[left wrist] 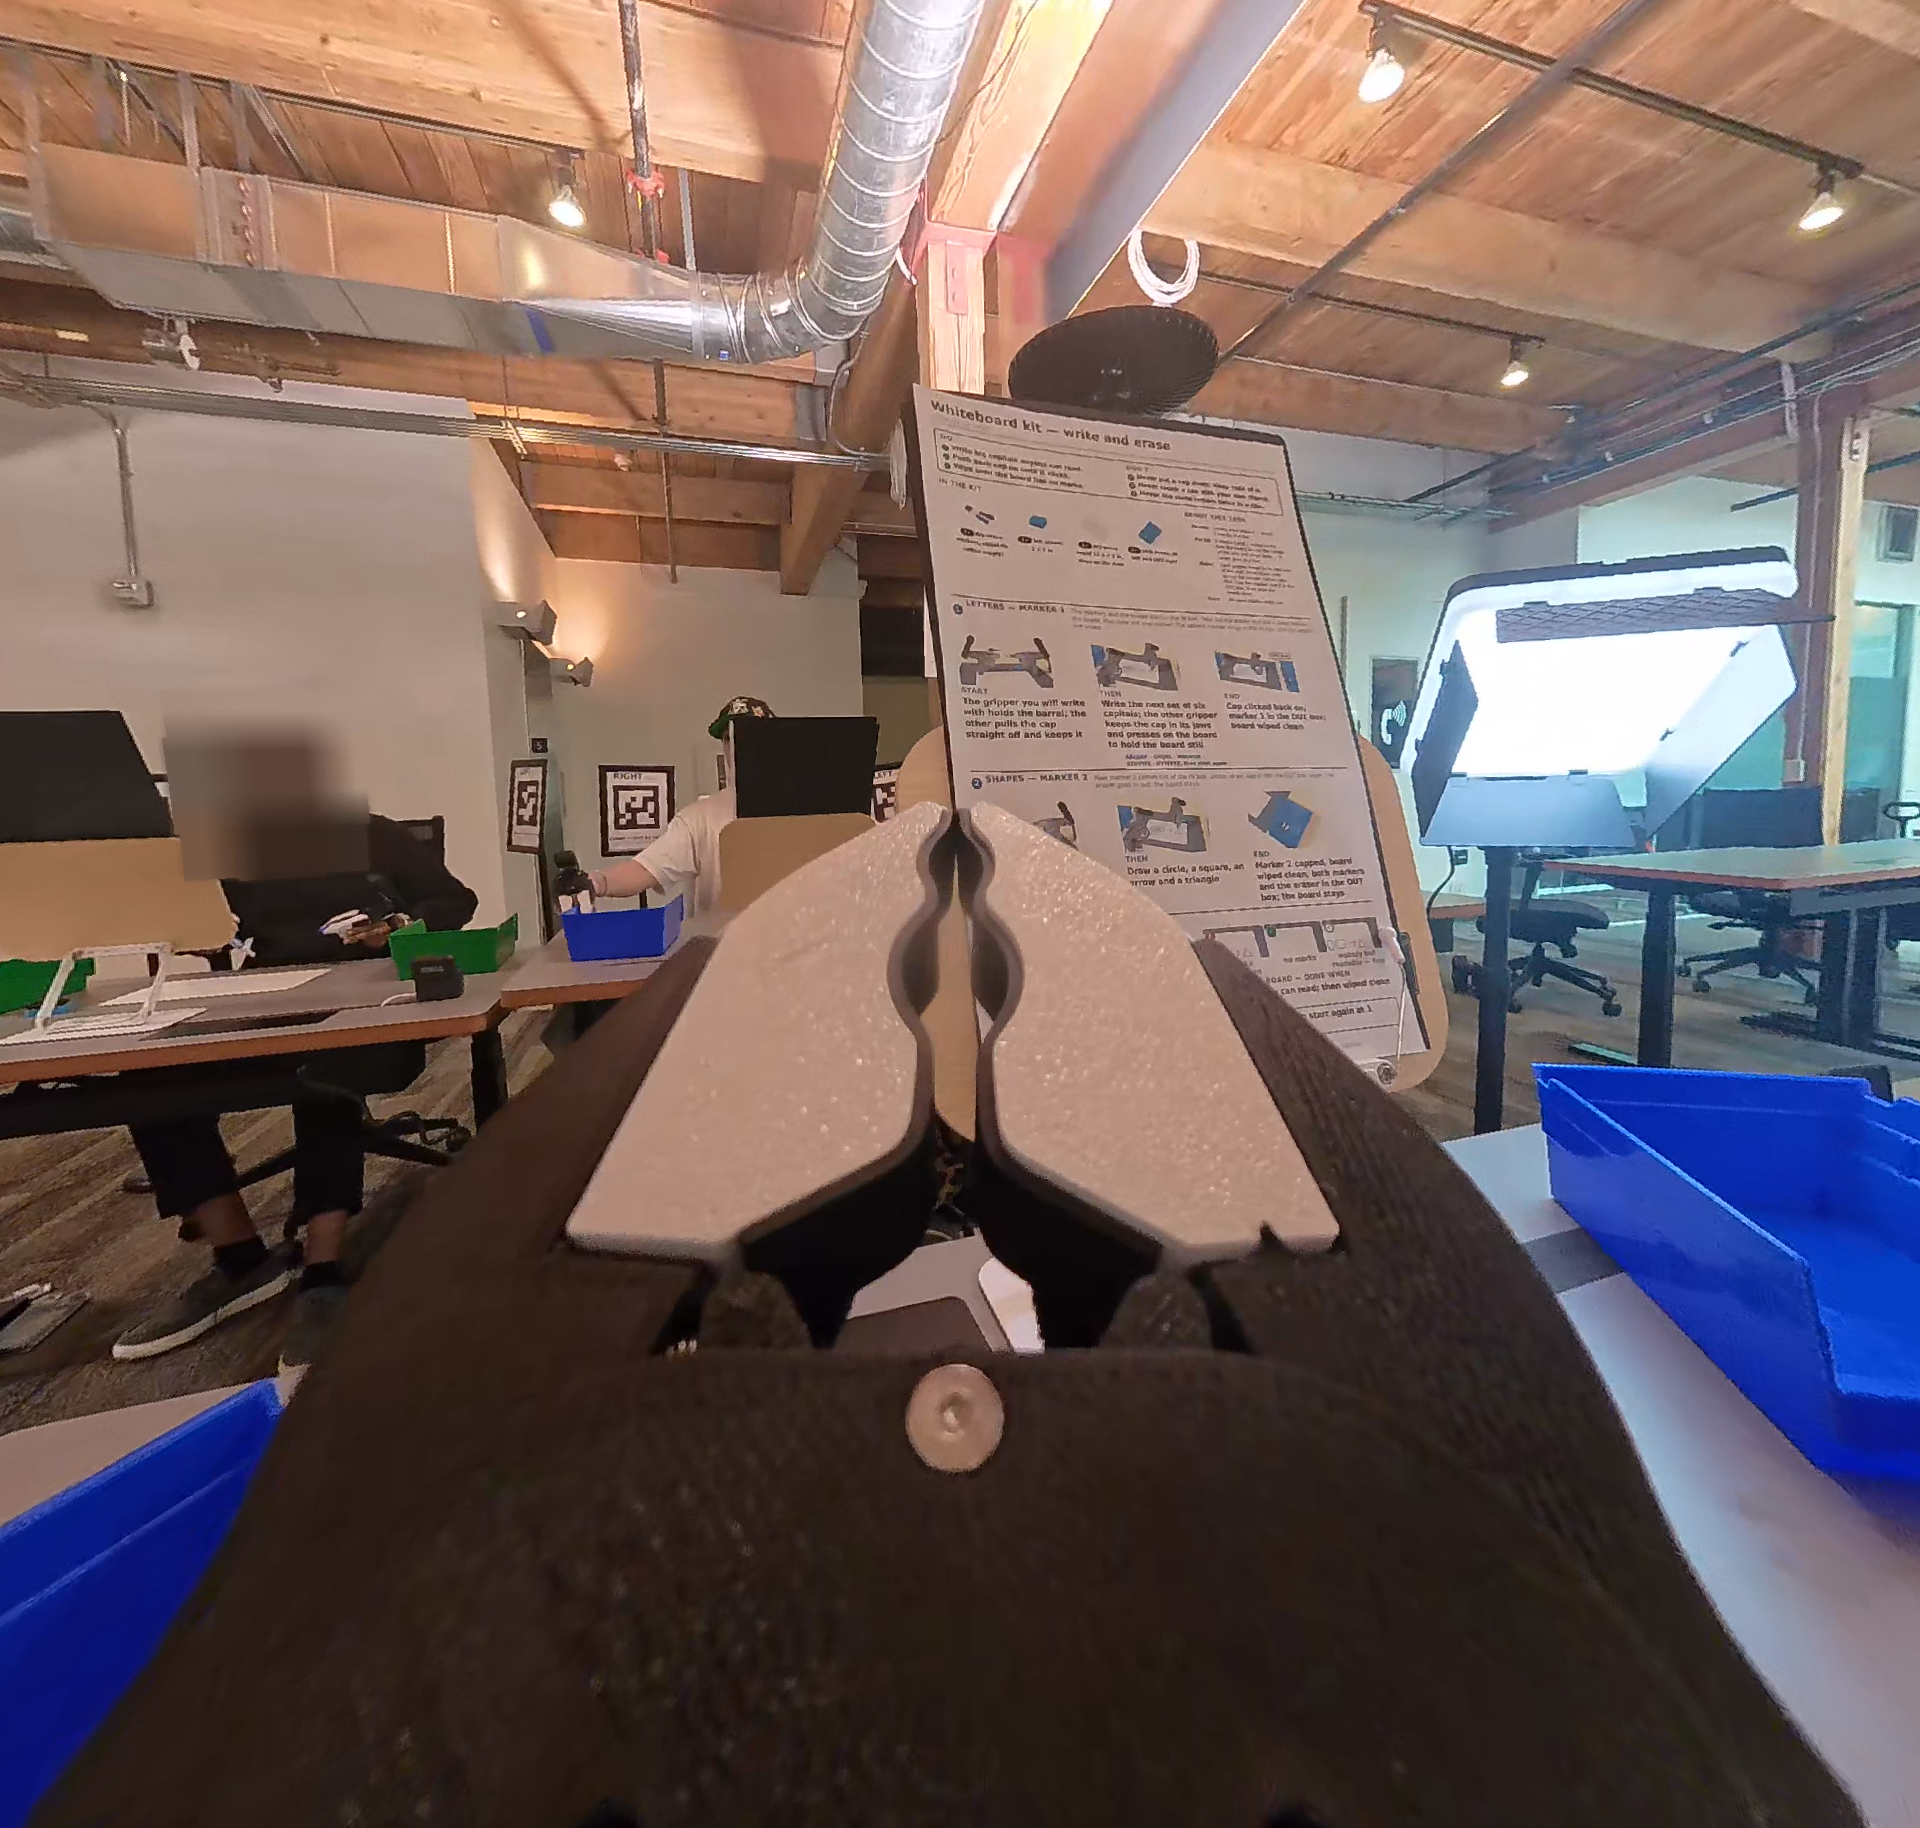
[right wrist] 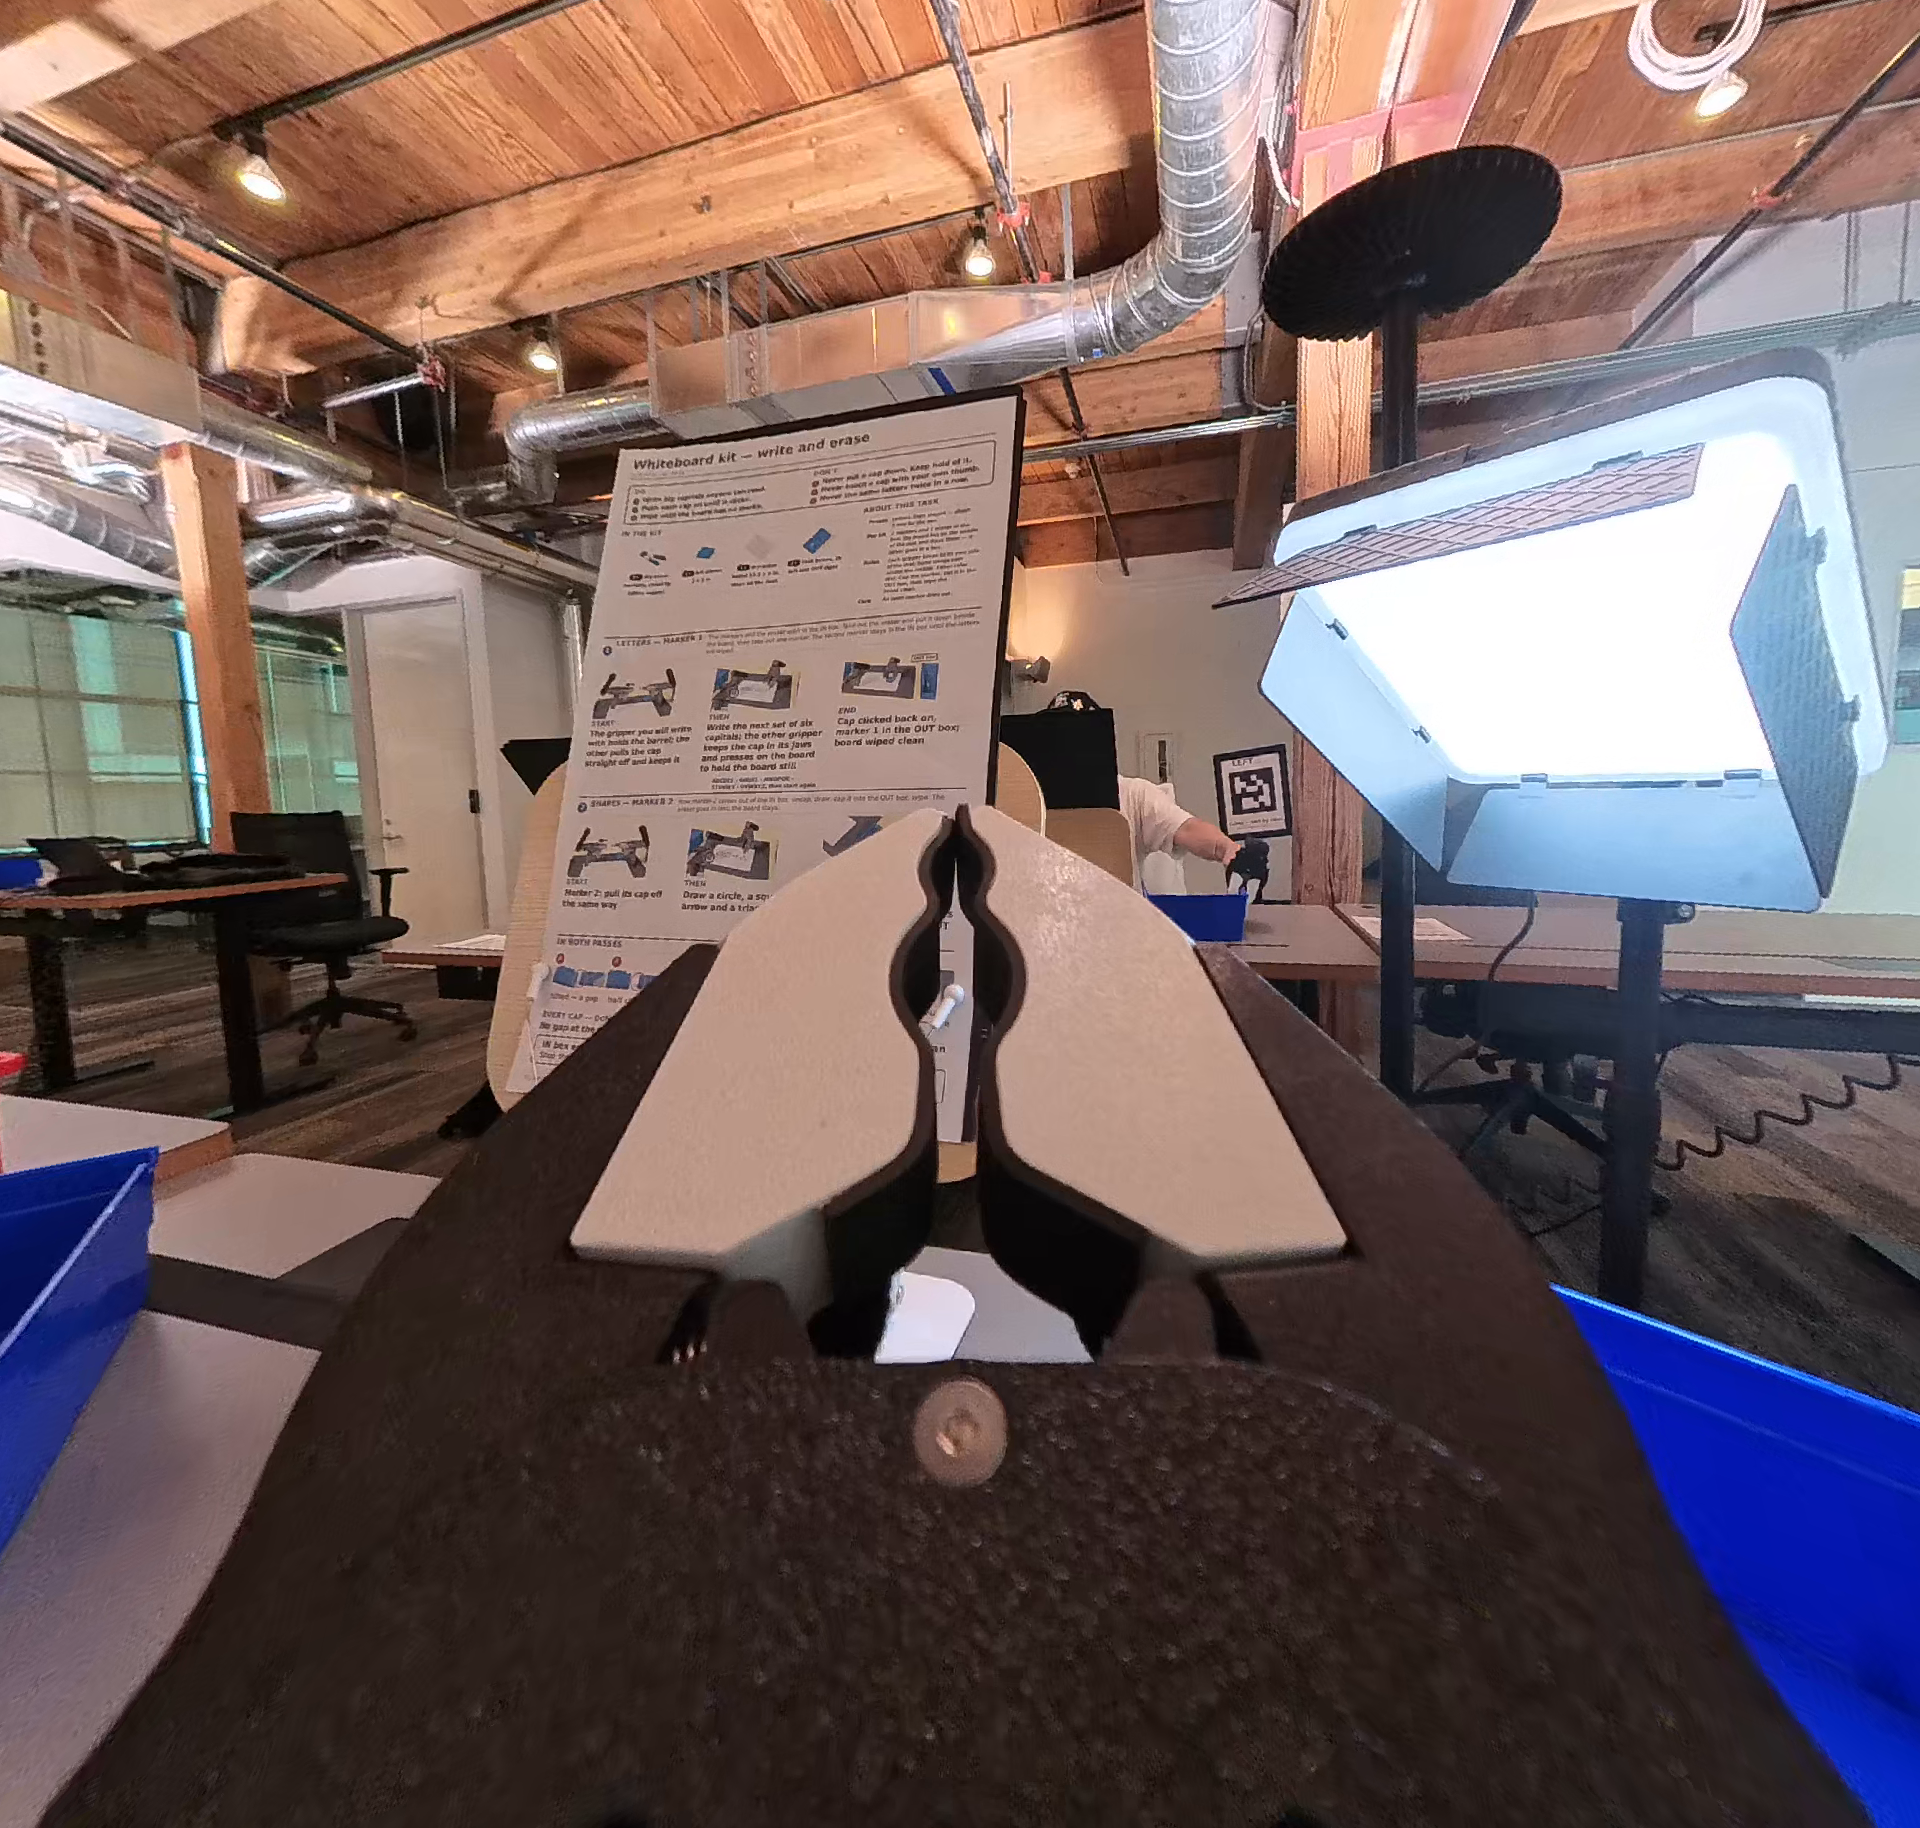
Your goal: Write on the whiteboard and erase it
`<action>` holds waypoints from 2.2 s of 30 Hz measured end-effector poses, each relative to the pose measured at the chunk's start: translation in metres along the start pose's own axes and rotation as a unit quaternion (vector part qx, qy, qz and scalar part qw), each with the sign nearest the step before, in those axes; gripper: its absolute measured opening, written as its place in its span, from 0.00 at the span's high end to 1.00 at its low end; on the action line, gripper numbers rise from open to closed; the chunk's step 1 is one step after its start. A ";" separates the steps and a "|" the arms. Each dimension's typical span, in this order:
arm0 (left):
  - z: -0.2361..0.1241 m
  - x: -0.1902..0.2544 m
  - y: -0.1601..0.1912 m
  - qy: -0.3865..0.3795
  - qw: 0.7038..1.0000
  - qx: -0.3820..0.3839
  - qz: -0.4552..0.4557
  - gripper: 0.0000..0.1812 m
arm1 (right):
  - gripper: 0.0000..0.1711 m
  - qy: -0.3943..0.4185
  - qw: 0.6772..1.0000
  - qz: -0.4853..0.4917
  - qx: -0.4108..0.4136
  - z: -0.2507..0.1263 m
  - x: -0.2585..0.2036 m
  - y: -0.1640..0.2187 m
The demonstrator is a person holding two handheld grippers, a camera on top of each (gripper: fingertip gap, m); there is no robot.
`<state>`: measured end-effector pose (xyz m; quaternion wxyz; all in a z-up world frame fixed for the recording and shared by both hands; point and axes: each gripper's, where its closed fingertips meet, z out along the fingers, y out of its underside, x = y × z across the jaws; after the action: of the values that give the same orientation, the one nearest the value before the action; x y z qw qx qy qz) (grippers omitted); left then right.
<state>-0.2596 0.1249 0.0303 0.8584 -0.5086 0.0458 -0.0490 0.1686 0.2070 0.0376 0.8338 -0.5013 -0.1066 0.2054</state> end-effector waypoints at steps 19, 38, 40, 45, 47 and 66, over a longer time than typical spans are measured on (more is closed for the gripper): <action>0.001 0.028 -0.006 0.103 0.994 0.009 -0.018 1.00 | 1.00 -0.027 1.000 0.013 -0.003 0.002 0.001 0.006; 0.003 0.036 0.005 0.104 0.995 -0.006 -0.011 1.00 | 1.00 -0.034 0.999 0.025 0.010 -0.001 0.006 -0.005; 0.003 0.035 0.005 0.102 0.995 -0.006 -0.011 1.00 | 1.00 -0.035 0.999 0.026 0.010 -0.001 0.006 -0.005; 0.002 0.035 0.004 0.103 0.995 -0.006 -0.008 1.00 | 1.00 -0.063 0.997 0.039 0.013 -0.002 0.001 -0.009; 0.002 0.036 0.004 0.105 0.994 -0.007 -0.008 1.00 | 1.00 -0.071 0.997 0.039 0.016 -0.002 0.000 -0.011; 0.000 0.036 -0.004 0.101 0.995 0.003 -0.007 1.00 | 1.00 -0.110 0.994 0.028 -0.001 -0.002 -0.017 -0.010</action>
<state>-0.2244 0.1185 0.0324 0.8503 -0.4990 0.1286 -0.1067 0.1568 0.1940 0.0466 0.8105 -0.4792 -0.1832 0.2827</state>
